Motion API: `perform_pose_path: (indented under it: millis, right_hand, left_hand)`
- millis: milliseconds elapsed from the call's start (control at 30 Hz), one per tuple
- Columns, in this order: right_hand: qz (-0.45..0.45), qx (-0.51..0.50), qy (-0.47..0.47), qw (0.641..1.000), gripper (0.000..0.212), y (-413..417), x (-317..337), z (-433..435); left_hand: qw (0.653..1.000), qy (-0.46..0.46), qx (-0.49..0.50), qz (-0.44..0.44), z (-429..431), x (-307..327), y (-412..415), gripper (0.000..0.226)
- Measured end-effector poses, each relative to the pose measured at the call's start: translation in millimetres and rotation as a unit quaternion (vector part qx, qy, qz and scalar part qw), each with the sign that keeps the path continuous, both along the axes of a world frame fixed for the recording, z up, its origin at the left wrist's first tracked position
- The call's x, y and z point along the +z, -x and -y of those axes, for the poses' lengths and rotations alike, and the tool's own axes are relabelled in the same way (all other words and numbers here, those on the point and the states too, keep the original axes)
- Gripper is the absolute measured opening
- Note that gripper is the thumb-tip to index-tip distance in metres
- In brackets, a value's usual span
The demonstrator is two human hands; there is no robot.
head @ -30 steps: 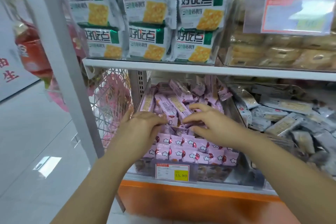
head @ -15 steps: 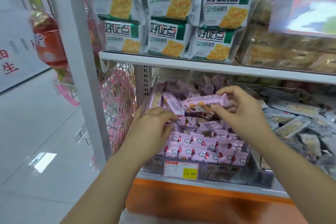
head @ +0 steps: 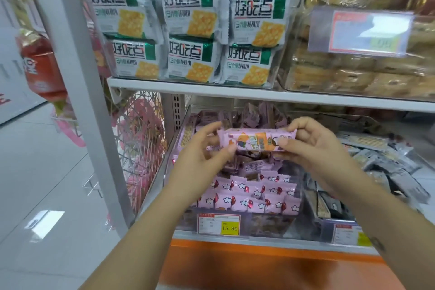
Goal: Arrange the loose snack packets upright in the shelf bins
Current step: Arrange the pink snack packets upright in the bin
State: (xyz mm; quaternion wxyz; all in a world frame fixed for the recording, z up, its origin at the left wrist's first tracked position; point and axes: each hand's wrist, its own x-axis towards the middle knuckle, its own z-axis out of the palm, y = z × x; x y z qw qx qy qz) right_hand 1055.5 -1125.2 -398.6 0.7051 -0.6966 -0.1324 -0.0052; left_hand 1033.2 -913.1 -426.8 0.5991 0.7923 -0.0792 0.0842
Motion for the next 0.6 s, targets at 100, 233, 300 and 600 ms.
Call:
perform_pose_path:
  millis: [100, 233, 300, 600]
  right_hand:
    - [0.011, 0.004, 0.077, 0.997, 0.032, 3.8, -7.7, -1.9]
    - [0.094, -0.04, 0.142, 0.985, 0.036, 1.8, -7.6, 6.8]
    - [0.1, -0.056, 0.116, 0.987, 0.033, 0.2, -9.3, 13.6]
    - [0.123, -0.073, 0.187, 0.972, 0.017, -4.1, -28.3, 29.3]
  left_hand:
    - [0.998, 0.056, 0.023, -0.01, -1.1, 2.4, -1.3, 0.035]
    - [0.996, 0.063, 0.06, 0.034, -10.0, 11.5, -3.8, 0.026]
    - [0.998, 0.002, 0.05, 0.049, -11.8, 16.5, -4.0, 0.021]
    - [0.949, -0.315, -0.026, 0.022, 15.9, 31.4, -30.4, 0.045]
